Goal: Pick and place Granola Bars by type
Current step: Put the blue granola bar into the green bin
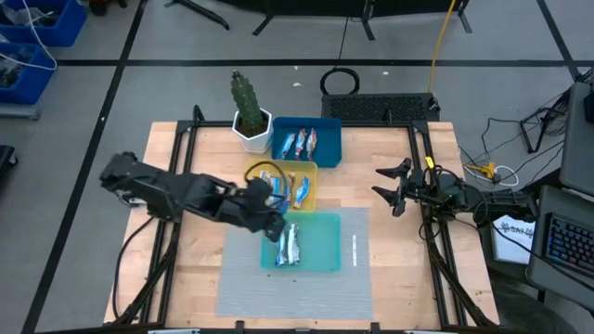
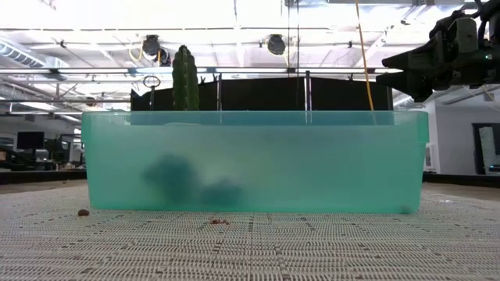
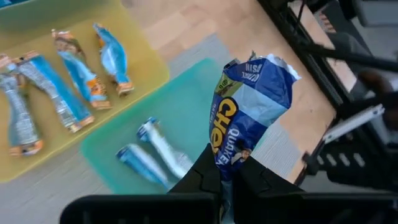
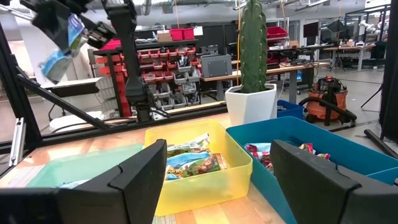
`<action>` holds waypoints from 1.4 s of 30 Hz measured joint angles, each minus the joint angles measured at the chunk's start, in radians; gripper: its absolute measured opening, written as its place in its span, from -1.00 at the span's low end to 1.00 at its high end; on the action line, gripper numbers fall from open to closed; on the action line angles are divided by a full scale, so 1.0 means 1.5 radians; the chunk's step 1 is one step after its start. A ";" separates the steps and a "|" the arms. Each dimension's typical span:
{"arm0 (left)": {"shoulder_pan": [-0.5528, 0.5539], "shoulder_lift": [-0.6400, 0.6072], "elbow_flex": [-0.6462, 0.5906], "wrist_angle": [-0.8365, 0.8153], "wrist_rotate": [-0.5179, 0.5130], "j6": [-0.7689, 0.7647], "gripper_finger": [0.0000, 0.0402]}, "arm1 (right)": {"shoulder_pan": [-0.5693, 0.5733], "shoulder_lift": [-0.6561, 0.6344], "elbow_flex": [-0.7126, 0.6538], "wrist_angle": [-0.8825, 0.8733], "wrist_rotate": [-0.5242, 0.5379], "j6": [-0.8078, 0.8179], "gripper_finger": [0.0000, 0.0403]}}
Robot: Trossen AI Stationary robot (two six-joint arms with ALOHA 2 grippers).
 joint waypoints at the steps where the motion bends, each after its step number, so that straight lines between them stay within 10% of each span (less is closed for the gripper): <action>1: 0.004 0.024 0.029 -0.008 0.000 -0.009 -0.95 | 0.000 0.000 0.000 0.000 0.000 0.000 0.38; 17: 0.033 0.327 0.422 -0.188 -0.019 -0.187 -0.95 | 0.000 0.000 0.000 0.000 0.000 0.000 0.38; 42: 0.074 0.434 0.383 -0.188 0.073 -0.306 -0.95 | 0.000 0.000 0.000 0.001 0.000 0.000 0.38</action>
